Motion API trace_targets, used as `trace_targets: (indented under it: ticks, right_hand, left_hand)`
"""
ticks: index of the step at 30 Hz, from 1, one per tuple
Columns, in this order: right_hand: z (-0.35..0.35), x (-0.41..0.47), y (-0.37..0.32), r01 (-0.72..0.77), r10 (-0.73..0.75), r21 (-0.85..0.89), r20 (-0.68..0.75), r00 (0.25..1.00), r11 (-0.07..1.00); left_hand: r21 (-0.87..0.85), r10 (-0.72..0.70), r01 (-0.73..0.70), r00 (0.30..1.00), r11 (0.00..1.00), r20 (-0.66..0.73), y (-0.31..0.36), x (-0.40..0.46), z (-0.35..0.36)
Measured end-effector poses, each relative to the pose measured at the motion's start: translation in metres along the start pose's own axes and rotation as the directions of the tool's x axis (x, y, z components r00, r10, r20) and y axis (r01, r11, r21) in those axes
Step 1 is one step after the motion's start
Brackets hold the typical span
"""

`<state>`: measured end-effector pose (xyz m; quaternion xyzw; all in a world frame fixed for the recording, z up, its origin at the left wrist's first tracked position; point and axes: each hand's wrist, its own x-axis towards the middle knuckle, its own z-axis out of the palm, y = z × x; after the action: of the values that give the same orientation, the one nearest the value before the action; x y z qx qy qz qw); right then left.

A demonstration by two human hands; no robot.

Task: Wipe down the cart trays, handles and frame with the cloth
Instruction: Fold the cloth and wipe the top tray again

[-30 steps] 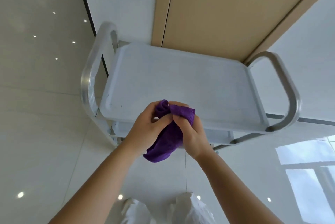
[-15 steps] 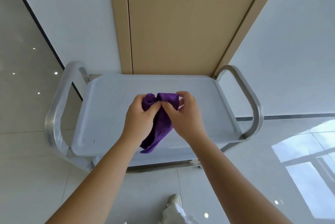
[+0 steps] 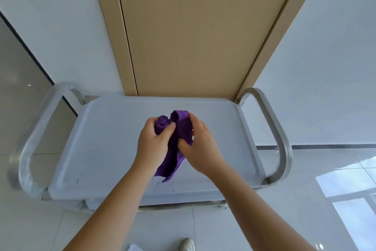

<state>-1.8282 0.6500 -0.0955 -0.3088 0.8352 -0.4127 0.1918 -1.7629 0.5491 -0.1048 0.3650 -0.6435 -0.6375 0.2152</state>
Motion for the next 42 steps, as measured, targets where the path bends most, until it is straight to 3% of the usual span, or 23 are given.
trace_targets:
  ticks: [4,8,12,14,17,22,26,28,30,32,34,36,39,42]
  right_hand:
    - [0.004,0.009,0.018,-0.016,0.013,0.041,0.077,0.997,0.999]
    - [0.013,0.016,0.028,-0.095,0.091,0.098,0.051,0.995,0.991]
    - [0.025,0.03,0.018,-0.173,0.174,0.289,0.022,0.984,0.941]
    - [0.033,0.035,0.01,-0.165,0.163,0.317,0.033,0.986,0.934]
    - [0.042,0.047,-0.001,-0.131,0.134,0.27,0.009,0.991,0.954]
    - [0.04,0.064,-0.006,-0.11,0.117,0.148,-0.042,0.992,0.983]
    - [0.033,0.071,-0.012,-0.058,0.06,0.059,-0.031,0.998,0.997]
    - [0.029,0.073,-0.015,-0.036,0.035,-0.008,-0.058,0.998,0.999]
    - [0.02,0.076,-0.014,-0.025,0.021,-0.058,-0.063,0.998,0.998]
    - [0.009,0.08,-0.012,-0.02,0.029,-0.172,0.049,0.998,0.985]
    - [0.0,0.085,-0.008,0.033,0.07,-0.435,0.218,0.973,0.9]
    - [-0.008,0.091,0.0,0.086,0.11,-0.599,0.283,0.953,0.796]
    - [-0.027,0.104,0.016,0.0,0.167,-0.549,0.255,0.952,0.836]
    - [-0.048,0.117,0.033,-0.076,0.225,-0.51,0.237,0.945,0.857]
  left_hand:
    - [0.006,-0.079,0.079,0.996,0.997,-0.04,-0.021,0.003,-0.002]
    - [0.022,-0.183,0.184,0.982,0.983,-0.049,-0.041,0.011,-0.018]
    - [0.079,-0.302,0.299,0.953,0.951,0.032,-0.046,0.029,-0.043]
    - [0.2,-0.362,0.34,0.928,0.919,0.088,-0.052,0.035,-0.054]
    - [0.407,-0.318,0.223,0.931,0.886,0.181,-0.057,0.044,-0.071]
    - [0.501,-0.208,-0.022,0.894,0.865,0.398,-0.06,0.057,-0.101]
    - [0.648,-0.059,-0.286,0.888,0.706,0.457,-0.061,0.07,-0.106]
    - [0.657,0.038,-0.316,0.915,0.684,0.401,-0.059,0.076,-0.104]
    - [0.584,0.141,-0.282,0.951,0.761,0.276,-0.049,0.081,-0.102]
    - [0.516,0.196,-0.266,0.963,0.814,0.186,-0.032,0.088,-0.099]
    - [0.566,0.309,-0.367,0.93,0.739,0.199,-0.016,0.095,-0.094]
    - [0.615,0.43,-0.487,0.867,0.62,0.252,-0.002,0.104,-0.09]
    - [0.636,0.537,-0.602,0.777,0.482,0.328,0.017,0.12,-0.093]
    - [0.654,0.481,-0.639,0.757,0.403,0.443,0.028,0.142,-0.104]
